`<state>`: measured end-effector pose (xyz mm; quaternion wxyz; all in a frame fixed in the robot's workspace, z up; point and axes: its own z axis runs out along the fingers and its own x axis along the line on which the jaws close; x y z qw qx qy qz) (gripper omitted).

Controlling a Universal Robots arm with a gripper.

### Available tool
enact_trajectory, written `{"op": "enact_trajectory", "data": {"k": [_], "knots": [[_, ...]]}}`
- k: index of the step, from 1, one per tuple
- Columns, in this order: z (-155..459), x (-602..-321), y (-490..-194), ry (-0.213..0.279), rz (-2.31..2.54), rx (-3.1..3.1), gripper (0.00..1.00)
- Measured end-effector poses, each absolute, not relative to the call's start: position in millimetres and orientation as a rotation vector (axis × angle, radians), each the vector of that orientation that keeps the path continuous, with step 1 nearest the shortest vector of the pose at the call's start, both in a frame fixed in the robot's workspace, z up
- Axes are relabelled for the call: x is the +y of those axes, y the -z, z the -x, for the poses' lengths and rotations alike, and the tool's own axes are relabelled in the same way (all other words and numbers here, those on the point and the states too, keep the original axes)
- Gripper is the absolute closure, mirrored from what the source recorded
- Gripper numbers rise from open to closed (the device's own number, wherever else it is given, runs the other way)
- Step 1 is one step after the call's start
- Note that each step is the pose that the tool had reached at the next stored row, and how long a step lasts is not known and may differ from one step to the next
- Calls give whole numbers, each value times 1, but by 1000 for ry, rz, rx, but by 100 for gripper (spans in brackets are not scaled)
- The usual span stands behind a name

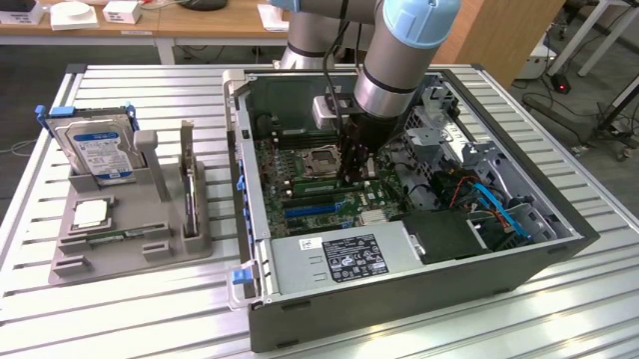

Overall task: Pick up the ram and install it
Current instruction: 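Insert the ram into the slot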

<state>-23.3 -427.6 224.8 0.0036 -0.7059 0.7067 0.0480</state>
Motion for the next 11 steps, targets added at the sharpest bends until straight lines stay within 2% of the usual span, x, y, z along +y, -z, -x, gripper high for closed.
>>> {"op": "enact_trajectory", "data": {"k": [11], "knots": [[23, -428, -231, -151, 2212, 2215, 76]]}}
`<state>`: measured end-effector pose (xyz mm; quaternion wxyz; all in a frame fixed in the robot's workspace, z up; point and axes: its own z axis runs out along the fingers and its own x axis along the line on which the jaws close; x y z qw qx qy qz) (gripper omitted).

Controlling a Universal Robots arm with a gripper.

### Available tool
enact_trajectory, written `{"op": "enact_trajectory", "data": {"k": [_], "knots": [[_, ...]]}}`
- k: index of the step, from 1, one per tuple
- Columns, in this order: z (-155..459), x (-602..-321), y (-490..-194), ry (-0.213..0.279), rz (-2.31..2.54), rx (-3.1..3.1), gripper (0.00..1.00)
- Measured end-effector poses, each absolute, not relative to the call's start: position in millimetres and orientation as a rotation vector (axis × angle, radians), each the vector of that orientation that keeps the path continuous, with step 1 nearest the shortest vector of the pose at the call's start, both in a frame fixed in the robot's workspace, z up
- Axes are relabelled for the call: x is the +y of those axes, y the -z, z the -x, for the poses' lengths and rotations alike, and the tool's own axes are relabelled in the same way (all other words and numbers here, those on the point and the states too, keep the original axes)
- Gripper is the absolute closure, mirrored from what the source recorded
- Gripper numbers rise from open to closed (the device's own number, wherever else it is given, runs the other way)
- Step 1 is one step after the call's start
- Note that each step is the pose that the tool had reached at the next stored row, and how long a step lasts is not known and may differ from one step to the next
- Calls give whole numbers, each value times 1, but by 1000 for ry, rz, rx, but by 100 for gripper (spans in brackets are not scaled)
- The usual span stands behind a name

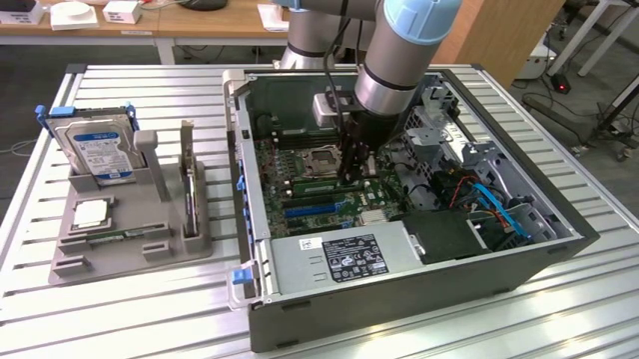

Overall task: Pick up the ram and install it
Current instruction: 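Insert the ram into the slot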

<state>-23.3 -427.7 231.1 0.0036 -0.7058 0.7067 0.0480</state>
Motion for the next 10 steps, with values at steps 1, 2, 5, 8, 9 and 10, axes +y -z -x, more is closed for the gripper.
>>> {"op": "enact_trajectory", "data": {"k": [1, 2, 5, 8, 9, 10], "knots": [[23, -428, -233, -151, 2212, 2215, 76], [23, -428, -234, -151, 2212, 2215, 76], [23, -428, -239, -151, 2212, 2215, 76], [23, -428, -244, -151, 2212, 2215, 76], [23, -428, -245, -151, 2212, 2215, 76], [23, -428, -246, -151, 2212, 2215, 76]]}}
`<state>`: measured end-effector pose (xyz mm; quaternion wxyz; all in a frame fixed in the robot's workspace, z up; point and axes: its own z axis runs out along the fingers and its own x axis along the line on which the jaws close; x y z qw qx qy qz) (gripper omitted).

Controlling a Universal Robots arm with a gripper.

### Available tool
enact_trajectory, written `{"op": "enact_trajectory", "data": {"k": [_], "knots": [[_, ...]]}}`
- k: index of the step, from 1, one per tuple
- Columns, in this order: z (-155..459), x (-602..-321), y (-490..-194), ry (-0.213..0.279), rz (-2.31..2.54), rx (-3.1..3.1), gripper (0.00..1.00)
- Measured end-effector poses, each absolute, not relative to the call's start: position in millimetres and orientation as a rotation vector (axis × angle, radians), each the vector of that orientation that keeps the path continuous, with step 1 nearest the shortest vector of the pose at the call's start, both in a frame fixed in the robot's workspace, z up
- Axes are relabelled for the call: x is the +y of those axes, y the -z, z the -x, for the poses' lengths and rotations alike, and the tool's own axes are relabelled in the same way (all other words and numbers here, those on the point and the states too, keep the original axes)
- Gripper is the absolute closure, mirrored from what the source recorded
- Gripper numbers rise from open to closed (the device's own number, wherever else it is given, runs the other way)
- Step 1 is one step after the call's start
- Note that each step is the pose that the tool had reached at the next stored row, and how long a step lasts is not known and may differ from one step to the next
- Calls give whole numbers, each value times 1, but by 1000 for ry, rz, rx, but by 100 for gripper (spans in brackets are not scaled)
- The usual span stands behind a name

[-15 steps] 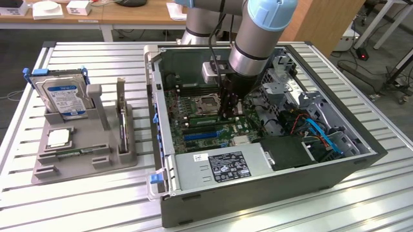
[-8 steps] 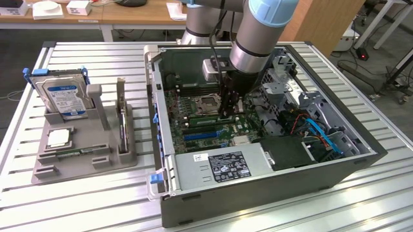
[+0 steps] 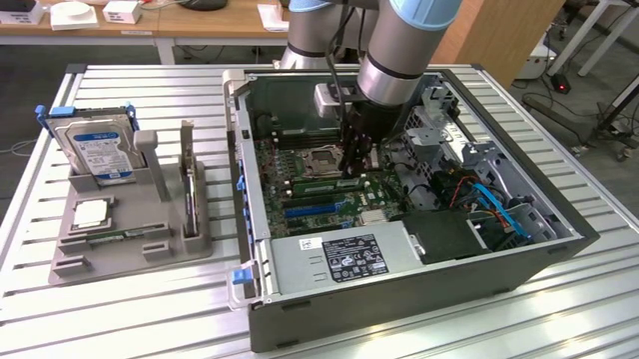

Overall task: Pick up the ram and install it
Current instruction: 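Insert the ram into the slot, then press down the ram until it locks into place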

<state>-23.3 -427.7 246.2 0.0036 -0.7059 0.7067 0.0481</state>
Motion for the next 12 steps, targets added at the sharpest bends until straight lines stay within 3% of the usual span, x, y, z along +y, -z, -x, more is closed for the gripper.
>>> {"op": "enact_trajectory", "data": {"k": [12], "knots": [[23, -428, -252, -151, 2212, 2215, 76]]}}
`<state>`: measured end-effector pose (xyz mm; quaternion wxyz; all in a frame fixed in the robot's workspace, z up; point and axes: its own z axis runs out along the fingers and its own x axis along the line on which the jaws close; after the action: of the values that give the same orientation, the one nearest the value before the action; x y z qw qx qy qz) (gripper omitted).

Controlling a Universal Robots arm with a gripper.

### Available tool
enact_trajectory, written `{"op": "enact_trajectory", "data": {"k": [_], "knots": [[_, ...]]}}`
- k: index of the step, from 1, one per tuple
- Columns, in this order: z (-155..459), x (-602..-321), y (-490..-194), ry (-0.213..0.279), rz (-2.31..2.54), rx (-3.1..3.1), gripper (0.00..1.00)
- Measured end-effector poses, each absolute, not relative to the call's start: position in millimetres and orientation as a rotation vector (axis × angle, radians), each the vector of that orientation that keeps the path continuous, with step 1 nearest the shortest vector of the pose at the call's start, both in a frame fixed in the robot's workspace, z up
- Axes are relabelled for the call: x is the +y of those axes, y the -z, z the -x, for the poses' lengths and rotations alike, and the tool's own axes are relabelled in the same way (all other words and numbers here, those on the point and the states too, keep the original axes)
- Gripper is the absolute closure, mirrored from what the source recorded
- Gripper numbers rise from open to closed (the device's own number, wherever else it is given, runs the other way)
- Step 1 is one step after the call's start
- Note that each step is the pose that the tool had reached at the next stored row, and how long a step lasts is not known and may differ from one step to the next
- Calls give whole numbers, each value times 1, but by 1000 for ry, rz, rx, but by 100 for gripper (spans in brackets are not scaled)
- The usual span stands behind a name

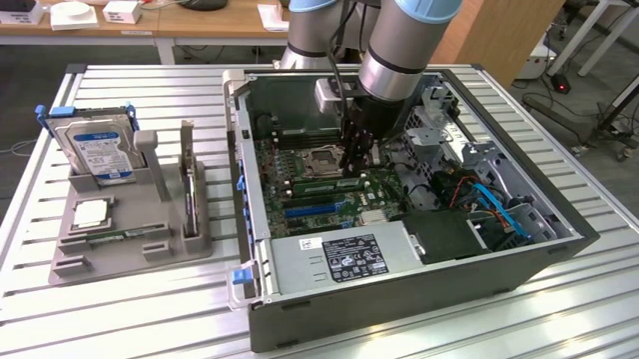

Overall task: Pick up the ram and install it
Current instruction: 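Press down the ram until it locks into place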

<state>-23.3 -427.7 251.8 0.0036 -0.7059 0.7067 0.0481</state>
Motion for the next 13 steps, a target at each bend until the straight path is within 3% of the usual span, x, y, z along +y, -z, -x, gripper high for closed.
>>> {"op": "enact_trajectory", "data": {"k": [10, 13], "knots": [[23, -428, -252, -151, 2212, 2215, 76], [23, -428, -252, -151, 2212, 2215, 84]]}}
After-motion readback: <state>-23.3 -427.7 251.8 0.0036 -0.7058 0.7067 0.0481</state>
